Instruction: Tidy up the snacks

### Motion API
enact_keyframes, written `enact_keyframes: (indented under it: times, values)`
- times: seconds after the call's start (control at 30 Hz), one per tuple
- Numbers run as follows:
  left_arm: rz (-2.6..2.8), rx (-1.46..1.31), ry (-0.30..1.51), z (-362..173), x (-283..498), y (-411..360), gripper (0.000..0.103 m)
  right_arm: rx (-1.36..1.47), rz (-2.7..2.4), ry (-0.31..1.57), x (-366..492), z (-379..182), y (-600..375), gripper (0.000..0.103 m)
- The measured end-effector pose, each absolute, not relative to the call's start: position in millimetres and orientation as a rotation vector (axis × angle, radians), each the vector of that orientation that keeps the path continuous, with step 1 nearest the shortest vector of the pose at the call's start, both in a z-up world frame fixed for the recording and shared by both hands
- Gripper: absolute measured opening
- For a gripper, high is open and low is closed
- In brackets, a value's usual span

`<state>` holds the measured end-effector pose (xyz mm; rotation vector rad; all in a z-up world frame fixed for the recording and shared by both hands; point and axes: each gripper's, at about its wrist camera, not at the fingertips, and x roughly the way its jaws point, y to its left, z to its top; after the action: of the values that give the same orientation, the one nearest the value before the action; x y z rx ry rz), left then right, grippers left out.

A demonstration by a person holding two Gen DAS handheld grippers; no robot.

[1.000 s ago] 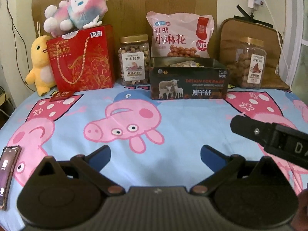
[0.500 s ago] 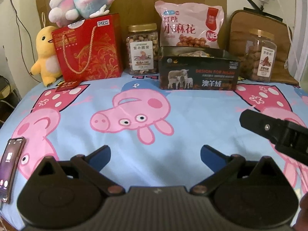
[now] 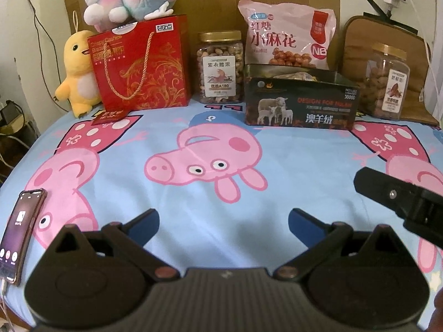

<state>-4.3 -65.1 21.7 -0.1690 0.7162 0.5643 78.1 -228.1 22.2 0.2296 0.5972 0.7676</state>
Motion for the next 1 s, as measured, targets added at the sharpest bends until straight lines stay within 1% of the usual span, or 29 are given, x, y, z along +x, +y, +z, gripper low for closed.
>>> enact_keyframes:
  times: [0.2,1.0]
  values:
    - [0.547,-0.165,0.693,24.5,-7.5,-67.3,0.103,0.235,0.762,0.591,77.1,22.8,-229.2,0.075]
    - [0.53,-0.163,0.755,20.5,-5.8,-75.1,0.103,0.266,0.766,0.584,73.6,23.3,-234.6,0.075]
